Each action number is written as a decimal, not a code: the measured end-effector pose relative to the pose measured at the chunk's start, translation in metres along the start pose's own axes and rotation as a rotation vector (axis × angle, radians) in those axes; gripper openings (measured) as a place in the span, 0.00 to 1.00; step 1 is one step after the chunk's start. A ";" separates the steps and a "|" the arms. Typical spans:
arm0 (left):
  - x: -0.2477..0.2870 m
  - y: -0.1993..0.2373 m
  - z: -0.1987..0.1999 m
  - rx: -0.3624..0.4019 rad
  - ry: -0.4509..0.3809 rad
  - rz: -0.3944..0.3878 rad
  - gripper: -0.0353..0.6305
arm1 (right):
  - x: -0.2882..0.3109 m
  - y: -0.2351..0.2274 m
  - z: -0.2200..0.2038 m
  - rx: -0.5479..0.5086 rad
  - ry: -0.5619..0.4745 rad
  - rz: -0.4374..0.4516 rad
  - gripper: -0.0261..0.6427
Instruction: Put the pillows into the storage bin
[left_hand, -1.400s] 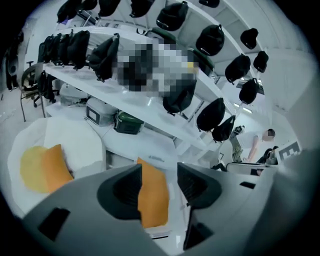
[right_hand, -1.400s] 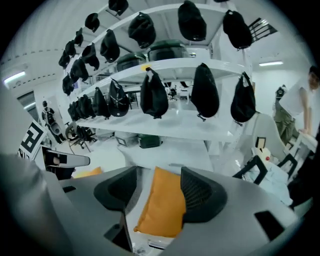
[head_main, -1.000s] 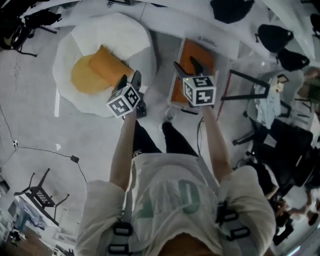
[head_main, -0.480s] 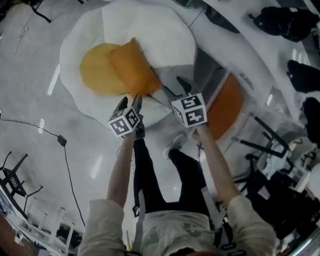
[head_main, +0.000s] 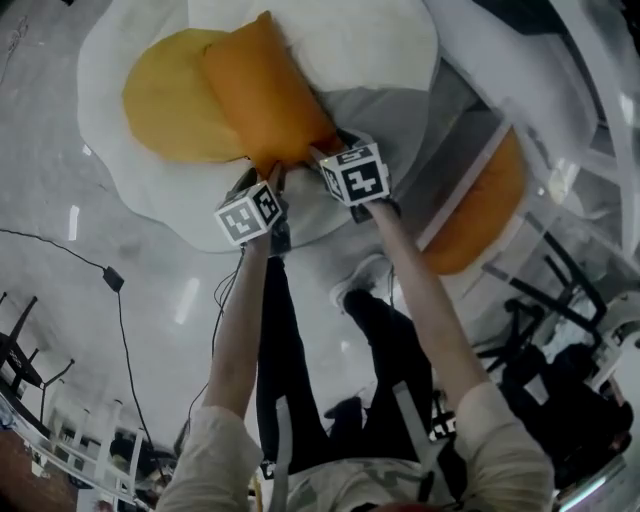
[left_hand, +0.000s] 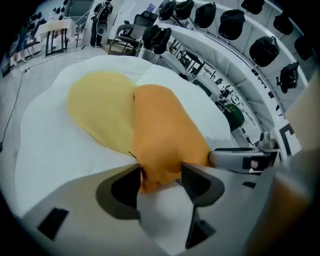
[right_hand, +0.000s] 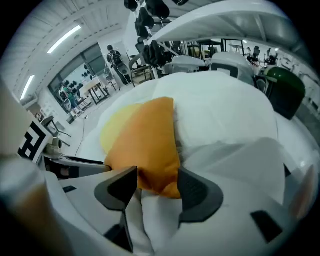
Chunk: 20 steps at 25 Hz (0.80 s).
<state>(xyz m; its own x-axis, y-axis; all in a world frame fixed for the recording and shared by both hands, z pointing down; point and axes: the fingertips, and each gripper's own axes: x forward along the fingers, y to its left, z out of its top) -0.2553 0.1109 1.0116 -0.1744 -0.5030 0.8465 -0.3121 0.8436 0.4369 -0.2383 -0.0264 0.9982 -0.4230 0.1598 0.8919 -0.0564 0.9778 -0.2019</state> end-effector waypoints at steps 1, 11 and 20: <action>0.004 0.001 -0.002 0.007 0.000 -0.004 0.44 | 0.005 -0.001 -0.004 -0.001 0.009 -0.006 0.41; -0.029 -0.020 0.035 0.075 -0.028 -0.023 0.20 | -0.025 0.016 0.030 -0.017 0.057 -0.002 0.07; -0.159 -0.100 0.100 0.119 -0.062 -0.107 0.15 | -0.177 0.036 0.104 0.046 -0.025 -0.044 0.07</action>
<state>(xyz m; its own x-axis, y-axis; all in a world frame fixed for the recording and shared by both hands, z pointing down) -0.2902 0.0876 0.8032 -0.1900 -0.6023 0.7753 -0.4395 0.7583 0.4814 -0.2595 -0.0336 0.7910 -0.4413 0.1125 0.8903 -0.1169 0.9765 -0.1813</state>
